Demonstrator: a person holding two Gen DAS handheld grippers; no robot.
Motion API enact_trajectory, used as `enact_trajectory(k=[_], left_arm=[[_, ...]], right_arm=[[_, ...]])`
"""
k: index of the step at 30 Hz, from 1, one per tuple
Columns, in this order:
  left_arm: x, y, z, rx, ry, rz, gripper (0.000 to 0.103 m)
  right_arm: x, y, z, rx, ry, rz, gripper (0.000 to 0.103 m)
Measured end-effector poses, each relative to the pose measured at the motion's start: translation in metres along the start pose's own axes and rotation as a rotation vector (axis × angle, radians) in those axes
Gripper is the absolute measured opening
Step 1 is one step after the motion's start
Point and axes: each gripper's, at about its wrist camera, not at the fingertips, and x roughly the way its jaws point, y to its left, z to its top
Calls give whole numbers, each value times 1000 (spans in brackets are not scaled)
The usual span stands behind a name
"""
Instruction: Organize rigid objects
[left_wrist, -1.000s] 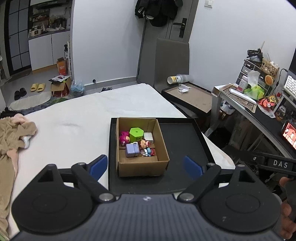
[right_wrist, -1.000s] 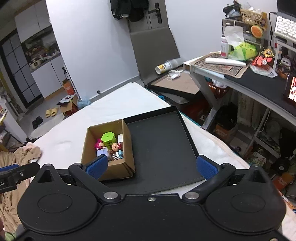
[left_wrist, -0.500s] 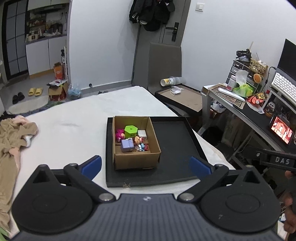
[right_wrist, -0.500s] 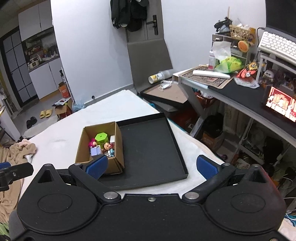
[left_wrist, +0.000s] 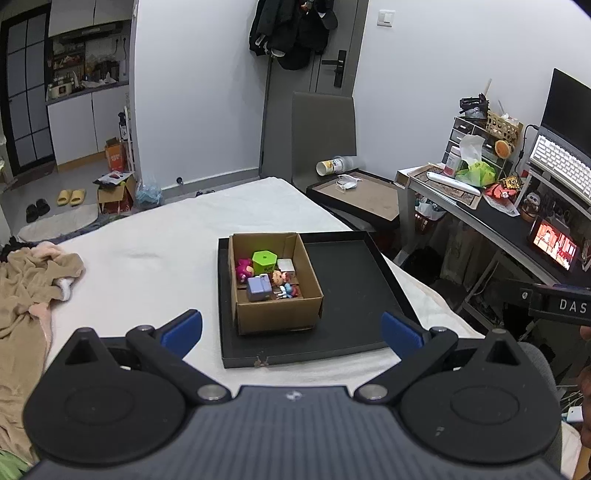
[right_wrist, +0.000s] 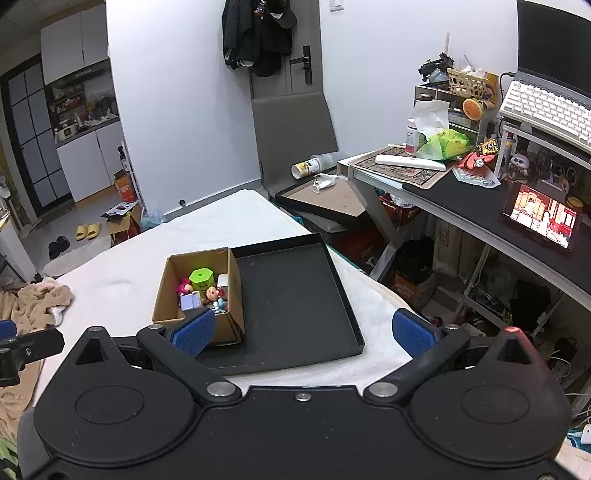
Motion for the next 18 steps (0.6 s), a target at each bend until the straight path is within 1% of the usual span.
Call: enact_trajectory(k=[4, 7, 9, 18], left_arm=[[-4, 1, -3, -3, 1, -25, 102], [-6, -2, -4, 19, -1, -17, 102], [-7, -2, -4, 17, -1, -23, 102], [-9, -3, -2, 16, -17, -6, 102]], right_arm=[[-3, 2, -2, 1, -1, 8, 103], [-6, 1, -3, 3, -7, 10, 103], [-7, 0, -3, 4, -11, 13, 103], [-9, -2, -3, 1, -14, 25, 103]])
